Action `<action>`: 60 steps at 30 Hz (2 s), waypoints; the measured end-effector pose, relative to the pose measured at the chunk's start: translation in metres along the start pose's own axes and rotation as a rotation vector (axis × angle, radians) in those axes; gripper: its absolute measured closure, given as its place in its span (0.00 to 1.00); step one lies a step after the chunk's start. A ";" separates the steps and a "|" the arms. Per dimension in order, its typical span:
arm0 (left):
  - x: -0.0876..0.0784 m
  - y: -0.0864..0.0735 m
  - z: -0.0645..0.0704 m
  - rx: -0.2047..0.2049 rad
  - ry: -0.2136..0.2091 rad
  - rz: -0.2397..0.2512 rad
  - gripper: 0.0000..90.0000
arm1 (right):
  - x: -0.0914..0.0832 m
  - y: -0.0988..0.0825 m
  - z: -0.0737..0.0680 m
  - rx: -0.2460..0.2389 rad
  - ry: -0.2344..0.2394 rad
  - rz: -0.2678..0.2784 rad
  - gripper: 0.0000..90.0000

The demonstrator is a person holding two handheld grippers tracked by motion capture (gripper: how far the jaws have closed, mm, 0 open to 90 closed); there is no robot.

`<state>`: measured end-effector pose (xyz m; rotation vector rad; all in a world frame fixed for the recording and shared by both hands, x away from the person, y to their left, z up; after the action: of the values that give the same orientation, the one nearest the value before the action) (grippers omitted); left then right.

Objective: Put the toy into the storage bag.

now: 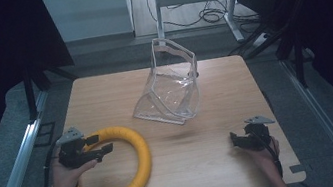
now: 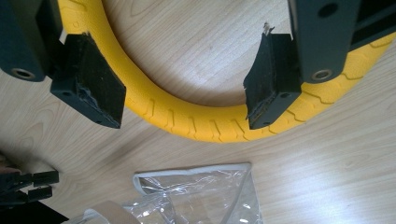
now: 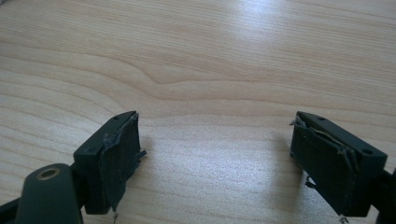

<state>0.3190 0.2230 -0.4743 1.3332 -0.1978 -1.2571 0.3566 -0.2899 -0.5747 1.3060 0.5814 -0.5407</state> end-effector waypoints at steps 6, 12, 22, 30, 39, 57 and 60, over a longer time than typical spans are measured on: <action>-0.001 0.000 0.000 0.003 0.010 -0.002 0.33 | 0.000 0.000 0.000 0.003 -0.003 0.000 0.19; 0.000 0.000 -0.001 0.000 0.005 0.002 0.33 | 0.000 0.000 0.000 0.002 -0.005 0.002 0.19; 0.000 -0.001 -0.002 -0.030 -0.011 0.008 0.33 | -0.001 0.000 0.000 0.001 -0.003 0.002 0.20; 0.002 -0.001 0.001 -0.011 -0.030 -0.006 0.34 | -0.001 0.000 0.000 0.002 -0.002 0.004 0.21; -0.004 -0.008 0.013 0.045 -0.049 -0.087 0.35 | -0.001 0.000 0.000 0.006 -0.004 0.005 0.22; -0.012 -0.038 0.040 0.064 -0.192 -0.242 0.33 | -0.001 0.000 0.000 0.007 -0.005 0.005 0.22; -0.011 -0.045 0.043 0.067 -0.205 -0.276 0.33 | -0.001 0.000 0.000 0.007 -0.005 0.005 0.22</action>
<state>0.2581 0.2168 -0.4902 1.3189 -0.2060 -1.6349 0.3561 -0.2902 -0.5742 1.3123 0.5726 -0.5415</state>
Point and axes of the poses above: each handheld gripper's, and its own axes: x roughly forward along the jaws, y roughly out of its top, z roughly to its right, the point moved 5 cm from there along x, roughly forward along the jaws, and after that the axes turned 13 degrees about -y, right-handed, at the moved point
